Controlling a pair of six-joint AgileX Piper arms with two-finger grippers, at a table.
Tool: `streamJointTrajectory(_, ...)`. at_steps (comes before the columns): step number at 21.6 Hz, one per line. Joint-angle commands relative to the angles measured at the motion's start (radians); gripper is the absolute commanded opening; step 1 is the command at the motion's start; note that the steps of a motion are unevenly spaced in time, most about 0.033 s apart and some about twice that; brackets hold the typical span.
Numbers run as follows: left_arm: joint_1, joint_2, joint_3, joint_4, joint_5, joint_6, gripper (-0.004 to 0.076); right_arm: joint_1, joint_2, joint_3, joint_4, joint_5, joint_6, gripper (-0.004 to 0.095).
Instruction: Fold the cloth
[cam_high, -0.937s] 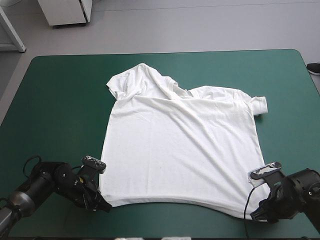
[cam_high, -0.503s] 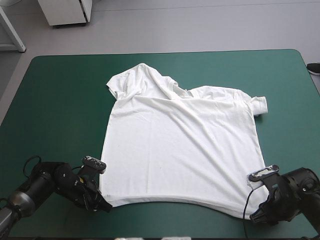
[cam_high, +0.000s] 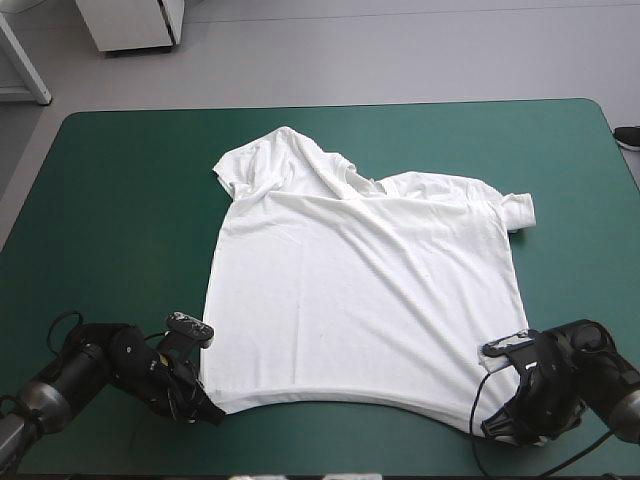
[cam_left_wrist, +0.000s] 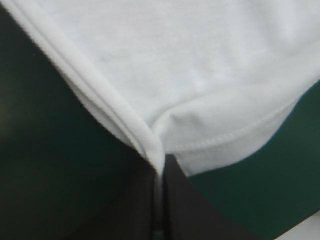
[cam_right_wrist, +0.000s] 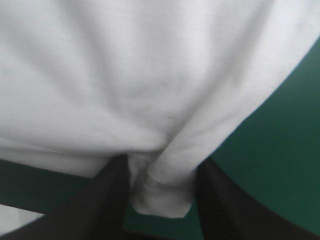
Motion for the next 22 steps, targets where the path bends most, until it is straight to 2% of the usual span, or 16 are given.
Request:
streamJointTrajectory(1, -0.007, -0.008, -0.016, -0.035, 0.014, 0.01, -0.0009, -0.002, 0.004, -0.02, 0.011, 0.005, 0.0, 0.0271)
streamJointTrajectory(4, -0.007, -0.008, -0.02, -0.035, 0.012, 0.013, -0.0009, -0.002, 0.004, -0.02, 0.015, 0.001, 0.0, 0.01)
streamJointTrajectory(5, -0.007, -0.008, -0.03, -0.033, 0.012, 0.028, -0.0009, -0.002, 0.004, -0.02, 0.015, -0.014, 0.003, -0.0017)
streamJointTrajectory(8, -0.007, -0.008, -0.077, -0.023, 0.012, 0.03, -0.0009, -0.002, 0.004, -0.023, 0.015, -0.049, 0.011, -0.0017)
streamJointTrajectory(10, -0.007, -0.008, -0.141, 0.002, 0.05, 0.023, -0.0009, -0.002, 0.004, -0.066, 0.017, -0.047, 0.011, -0.0017)
streamJointTrajectory(13, -0.007, -0.027, -0.314, 0.022, 0.158, 0.007, -0.0009, -0.002, 0.004, -0.249, 0.017, -0.025, 0.012, -0.0017)
streamJointTrajectory(16, -0.007, -0.042, -0.584, 0.018, 0.188, 0.003, -0.0009, -0.002, 0.004, -0.515, 0.017, -0.019, 0.012, -0.0017)
streamJointTrajectory(20, -0.005, -0.017, -0.983, 0.018, 0.103, -0.02, -0.0009, -0.002, 0.016, -0.911, -0.025, -0.069, 0.01, -0.0017)
streamJointTrajectory(22, -0.005, 0.007, -1.12, 0.018, 0.058, -0.022, -0.0009, -0.002, 0.035, -1.055, -0.055, -0.1, 0.01, -0.0017)
